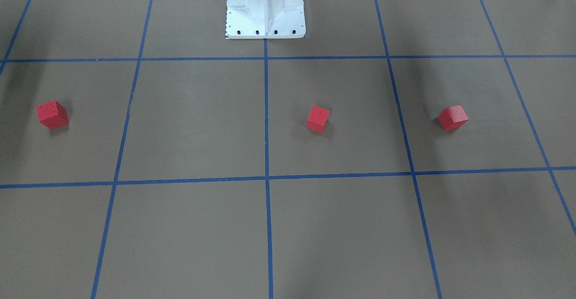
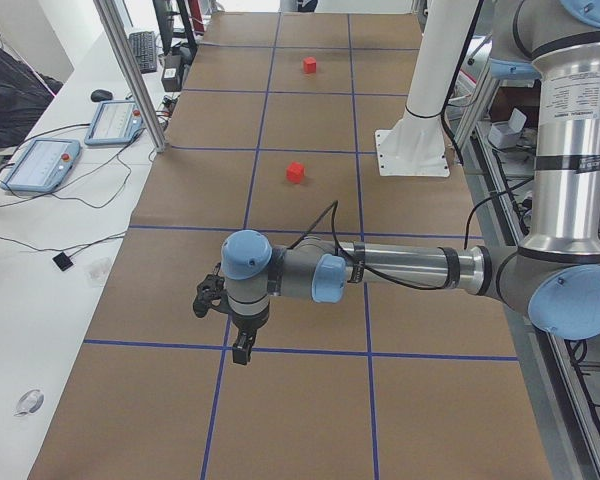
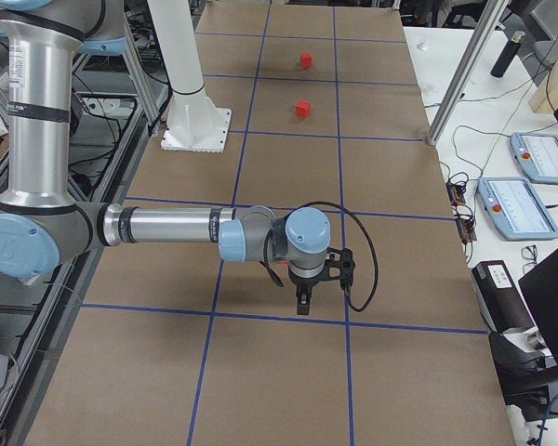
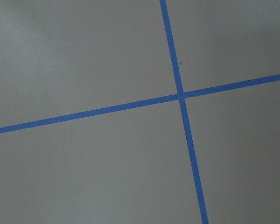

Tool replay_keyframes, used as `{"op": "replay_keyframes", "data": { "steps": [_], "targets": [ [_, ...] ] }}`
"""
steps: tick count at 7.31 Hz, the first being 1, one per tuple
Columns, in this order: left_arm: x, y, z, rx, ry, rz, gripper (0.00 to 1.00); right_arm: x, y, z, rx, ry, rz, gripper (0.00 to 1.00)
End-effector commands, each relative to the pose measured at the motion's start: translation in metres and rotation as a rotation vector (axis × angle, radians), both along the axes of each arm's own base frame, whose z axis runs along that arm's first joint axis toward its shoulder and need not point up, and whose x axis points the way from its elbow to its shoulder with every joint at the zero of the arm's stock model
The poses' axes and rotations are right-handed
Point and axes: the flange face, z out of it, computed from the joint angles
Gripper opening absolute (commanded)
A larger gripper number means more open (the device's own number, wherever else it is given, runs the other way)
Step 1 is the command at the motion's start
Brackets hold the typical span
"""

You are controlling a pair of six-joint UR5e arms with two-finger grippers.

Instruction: Form red blocks into L shape at center

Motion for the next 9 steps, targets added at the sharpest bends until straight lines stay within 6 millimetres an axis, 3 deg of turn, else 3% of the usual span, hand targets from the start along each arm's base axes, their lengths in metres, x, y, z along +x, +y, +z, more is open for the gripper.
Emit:
{"op": "replay_keyframes", "data": {
  "steps": [1, 2, 3, 4, 5, 6, 7, 8, 9],
  "targets": [
    [0.002, -0.003, -0.004, 0.014, 0.001, 0.005, 1.0, 0.0, -0.001, -0.003, 0.005, 0.001, 0.001, 0.99],
    [0.004, -0.005, -0.016, 0.048, 0.015, 0.005, 1.0, 0.0, -0.002, -0.004, 0.008, -0.001, 0.0, 0.99],
    [0.005, -0.016, -0.04, 0.093, 0.018, 0.007, 1.0, 0.0, -0.003, -0.006, 0.01, -0.001, 0.001, 0.99],
    [0.006, -0.027, -0.081, 0.169, 0.01, 0.004, 1.0, 0.0, -0.003, -0.008, 0.016, -0.003, 0.0, 0.99],
    [0.011, -0.044, -0.136, 0.256, 0.011, -0.003, 1.0, 0.0, -0.003, -0.011, 0.019, -0.004, 0.001, 0.99],
    [0.028, -0.051, -0.176, 0.276, 0.024, -0.001, 1.0, 0.0, -0.004, -0.011, 0.023, -0.004, 0.001, 0.99],
    [0.064, -0.067, -0.22, 0.191, 0.049, -0.012, 1.0, 0.0, -0.004, -0.012, 0.029, -0.004, 0.001, 0.99],
    [0.111, -0.068, -0.263, 0.163, 0.072, 0.014, 1.0, 0.0, -0.007, -0.015, 0.035, -0.006, 0.001, 0.99],
    [0.149, -0.058, -0.279, 0.172, 0.09, 0.064, 1.0, 0.0, -0.011, -0.019, 0.041, -0.006, 0.001, 0.99]
  ]
}}
